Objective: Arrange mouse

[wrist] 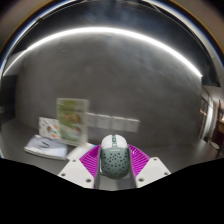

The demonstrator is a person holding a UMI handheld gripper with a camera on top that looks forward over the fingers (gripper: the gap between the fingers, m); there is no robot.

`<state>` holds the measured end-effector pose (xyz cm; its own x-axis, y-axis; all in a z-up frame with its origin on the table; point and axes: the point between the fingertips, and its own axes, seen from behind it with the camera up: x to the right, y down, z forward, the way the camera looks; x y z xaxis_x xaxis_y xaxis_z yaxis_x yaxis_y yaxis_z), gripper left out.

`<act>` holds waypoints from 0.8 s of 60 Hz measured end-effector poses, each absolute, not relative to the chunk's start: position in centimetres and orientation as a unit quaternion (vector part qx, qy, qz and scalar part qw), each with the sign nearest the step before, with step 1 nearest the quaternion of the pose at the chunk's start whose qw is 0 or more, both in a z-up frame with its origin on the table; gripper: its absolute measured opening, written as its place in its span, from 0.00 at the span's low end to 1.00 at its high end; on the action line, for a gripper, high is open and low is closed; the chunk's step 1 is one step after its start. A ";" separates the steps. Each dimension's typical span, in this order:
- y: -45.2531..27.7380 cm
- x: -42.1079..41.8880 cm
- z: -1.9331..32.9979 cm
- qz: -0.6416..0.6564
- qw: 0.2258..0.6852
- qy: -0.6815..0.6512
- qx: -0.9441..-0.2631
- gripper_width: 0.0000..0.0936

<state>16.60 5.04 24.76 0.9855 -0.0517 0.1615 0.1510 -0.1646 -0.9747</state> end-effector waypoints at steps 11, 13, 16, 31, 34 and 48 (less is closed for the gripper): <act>3.1 33.3 9.3 -0.080 0.547 0.009 -0.833 0.43; 2.8 34.3 6.8 -0.076 0.527 -0.001 -0.846 0.43; 2.6 35.3 3.8 -0.061 0.504 -0.010 -0.861 0.44; 2.0 35.8 -0.3 0.018 0.476 -0.027 -0.879 0.67; 1.6 35.9 -0.2 0.034 0.466 -0.023 -0.884 0.81; -6.2 39.1 3.8 0.085 0.482 -0.007 -0.872 0.90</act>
<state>39.07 -6.21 3.78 0.9855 0.0936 -0.1413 -0.0700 -0.5343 -0.8424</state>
